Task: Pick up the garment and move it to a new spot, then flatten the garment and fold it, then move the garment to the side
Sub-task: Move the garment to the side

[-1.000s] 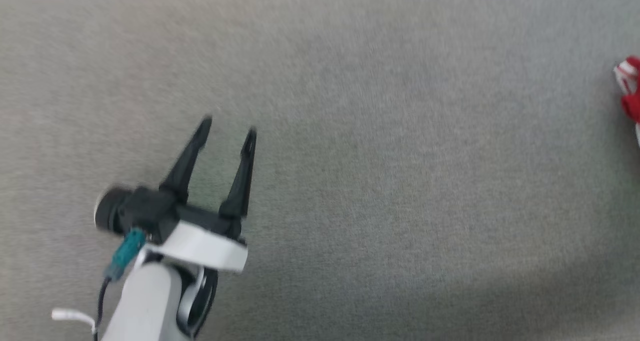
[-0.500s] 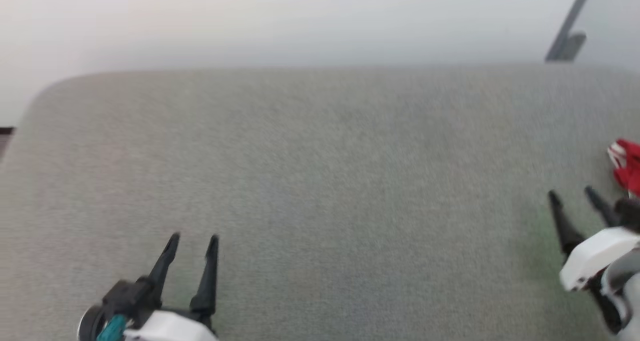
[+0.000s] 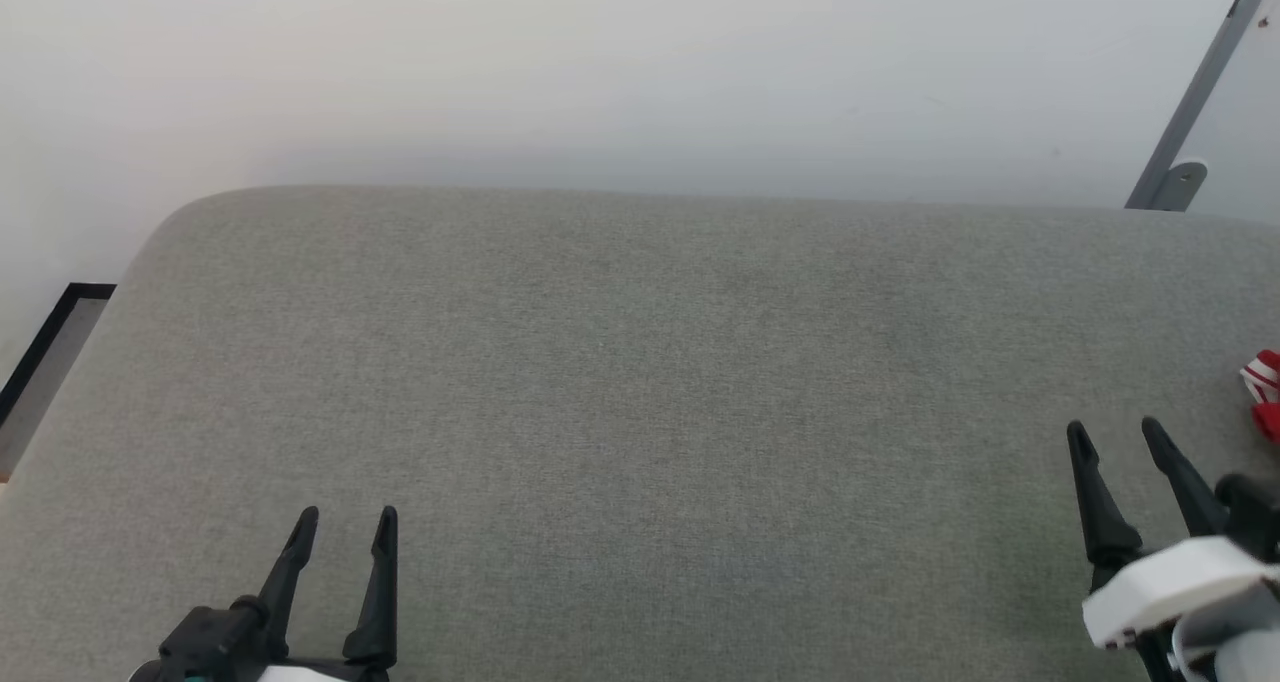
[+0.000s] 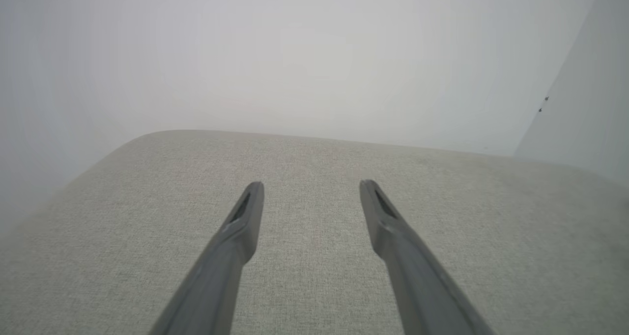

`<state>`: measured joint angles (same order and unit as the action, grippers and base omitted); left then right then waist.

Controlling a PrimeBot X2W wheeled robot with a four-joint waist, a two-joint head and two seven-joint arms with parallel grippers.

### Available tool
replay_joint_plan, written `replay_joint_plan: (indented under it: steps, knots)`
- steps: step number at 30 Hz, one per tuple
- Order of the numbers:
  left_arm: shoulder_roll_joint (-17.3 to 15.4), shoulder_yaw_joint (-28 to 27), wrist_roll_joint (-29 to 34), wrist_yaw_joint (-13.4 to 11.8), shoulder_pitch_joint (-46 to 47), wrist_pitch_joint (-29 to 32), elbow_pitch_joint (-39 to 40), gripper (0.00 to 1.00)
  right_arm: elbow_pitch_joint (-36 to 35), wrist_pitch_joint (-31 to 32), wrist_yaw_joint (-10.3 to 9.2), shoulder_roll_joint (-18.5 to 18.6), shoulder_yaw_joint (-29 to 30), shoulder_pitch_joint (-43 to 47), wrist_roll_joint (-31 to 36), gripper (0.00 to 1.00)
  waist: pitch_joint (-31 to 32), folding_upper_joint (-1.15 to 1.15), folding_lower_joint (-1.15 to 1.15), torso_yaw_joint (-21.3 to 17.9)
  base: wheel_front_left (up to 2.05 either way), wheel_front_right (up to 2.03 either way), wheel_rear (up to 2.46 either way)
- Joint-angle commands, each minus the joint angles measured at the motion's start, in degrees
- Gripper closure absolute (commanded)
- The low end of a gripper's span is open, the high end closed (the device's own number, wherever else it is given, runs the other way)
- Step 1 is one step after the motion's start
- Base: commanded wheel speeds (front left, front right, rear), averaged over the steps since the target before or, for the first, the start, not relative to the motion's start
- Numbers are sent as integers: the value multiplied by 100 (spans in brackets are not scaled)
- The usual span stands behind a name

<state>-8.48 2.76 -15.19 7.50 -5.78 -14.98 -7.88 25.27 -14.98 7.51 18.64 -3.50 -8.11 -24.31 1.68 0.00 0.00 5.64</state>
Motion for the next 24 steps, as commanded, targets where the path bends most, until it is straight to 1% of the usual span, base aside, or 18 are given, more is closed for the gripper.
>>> replay_joint_plan:
  steps: [1,7,14,19,24]
  knots:
    - [-16,-17,-71,-6,-72,-30,67,0,-192,0,-4,-77,91,176,93,0,6,0,0,18,0,0,0]
    - [-41,-34,51,-6,-267,-31,322,0,-1017,259,-4,-355,476,774,347,0,3,0,0,34,0,0,0]
    - [93,-145,102,-6,-608,-31,665,0,-1948,640,-4,-637,978,1304,609,0,5,0,0,32,0,0,0]
    - [205,-206,121,-6,-736,-30,758,0,-2428,877,-4,-784,1203,1523,734,0,3,0,0,28,0,0,0]
    - [185,-191,120,-6,-666,-30,706,0,-2663,1039,-4,-869,1261,1574,779,0,2,0,0,18,0,0,0]
